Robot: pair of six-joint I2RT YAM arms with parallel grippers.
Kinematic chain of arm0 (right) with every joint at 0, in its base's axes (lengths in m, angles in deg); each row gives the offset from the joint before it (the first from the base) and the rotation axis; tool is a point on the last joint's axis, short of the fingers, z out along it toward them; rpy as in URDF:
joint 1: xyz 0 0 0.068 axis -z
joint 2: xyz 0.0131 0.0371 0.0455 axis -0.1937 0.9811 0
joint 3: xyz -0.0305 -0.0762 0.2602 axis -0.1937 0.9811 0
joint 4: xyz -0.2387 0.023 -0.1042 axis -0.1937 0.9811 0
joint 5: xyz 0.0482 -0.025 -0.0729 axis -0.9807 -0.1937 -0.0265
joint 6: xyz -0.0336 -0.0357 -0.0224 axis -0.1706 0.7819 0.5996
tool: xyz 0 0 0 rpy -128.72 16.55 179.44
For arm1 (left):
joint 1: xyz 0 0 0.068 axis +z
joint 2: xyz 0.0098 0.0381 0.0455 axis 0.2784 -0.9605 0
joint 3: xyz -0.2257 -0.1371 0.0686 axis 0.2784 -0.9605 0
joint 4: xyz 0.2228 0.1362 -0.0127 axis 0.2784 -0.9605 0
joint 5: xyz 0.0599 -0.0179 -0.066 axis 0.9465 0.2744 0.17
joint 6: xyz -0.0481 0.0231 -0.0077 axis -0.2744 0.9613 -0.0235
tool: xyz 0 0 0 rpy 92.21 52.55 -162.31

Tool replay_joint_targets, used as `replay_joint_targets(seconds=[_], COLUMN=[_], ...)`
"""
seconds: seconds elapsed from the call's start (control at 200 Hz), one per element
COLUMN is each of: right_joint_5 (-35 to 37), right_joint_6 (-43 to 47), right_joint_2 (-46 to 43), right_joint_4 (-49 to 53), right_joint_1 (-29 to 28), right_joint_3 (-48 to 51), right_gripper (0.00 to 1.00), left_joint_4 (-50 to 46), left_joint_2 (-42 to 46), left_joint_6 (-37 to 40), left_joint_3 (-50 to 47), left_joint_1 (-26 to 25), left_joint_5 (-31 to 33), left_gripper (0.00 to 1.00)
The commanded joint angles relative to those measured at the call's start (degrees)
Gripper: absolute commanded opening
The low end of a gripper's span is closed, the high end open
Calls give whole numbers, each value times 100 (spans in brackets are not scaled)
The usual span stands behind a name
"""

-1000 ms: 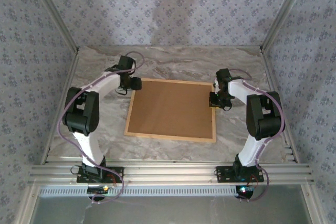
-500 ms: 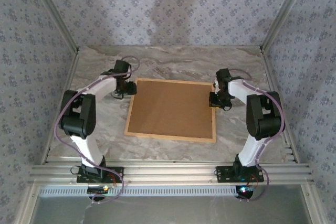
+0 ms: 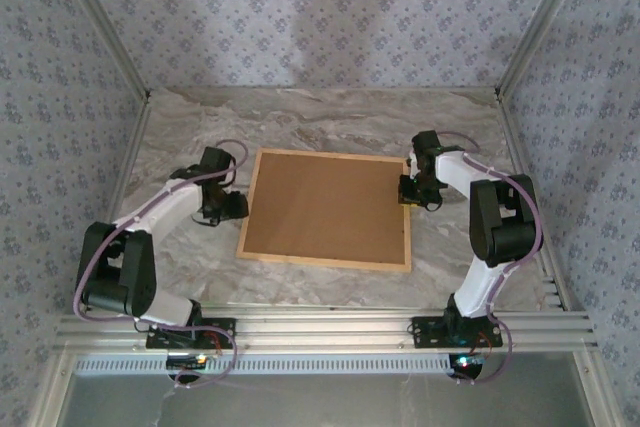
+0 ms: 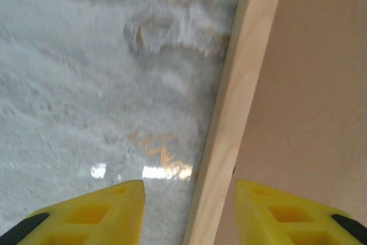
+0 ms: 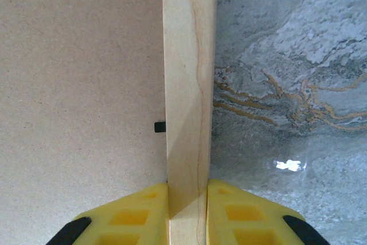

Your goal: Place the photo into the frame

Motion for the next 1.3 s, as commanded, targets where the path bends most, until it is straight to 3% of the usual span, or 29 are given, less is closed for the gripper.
replay_joint_targets(seconds=[0.0,0.965,1.294], right_joint_5=[-141,-129,-112], right_joint_6=[86,95,69], right_joint_2=[11,44,94], right_joint_4=[-133,-130,-130], right_joint_1=[14,1,-55], right_joint_3=[53,104,75], right_gripper=[21,21,21], left_joint_4=[-292,637,645], left_joint_2=[56,-693,-874], left_joint_6=[-125,-142,-19], left_joint_3=[-153,-267,-381], left_joint_1=[-35,-72,-371], left_joint_5=[-177,-388,-431], left_gripper=[45,42,50])
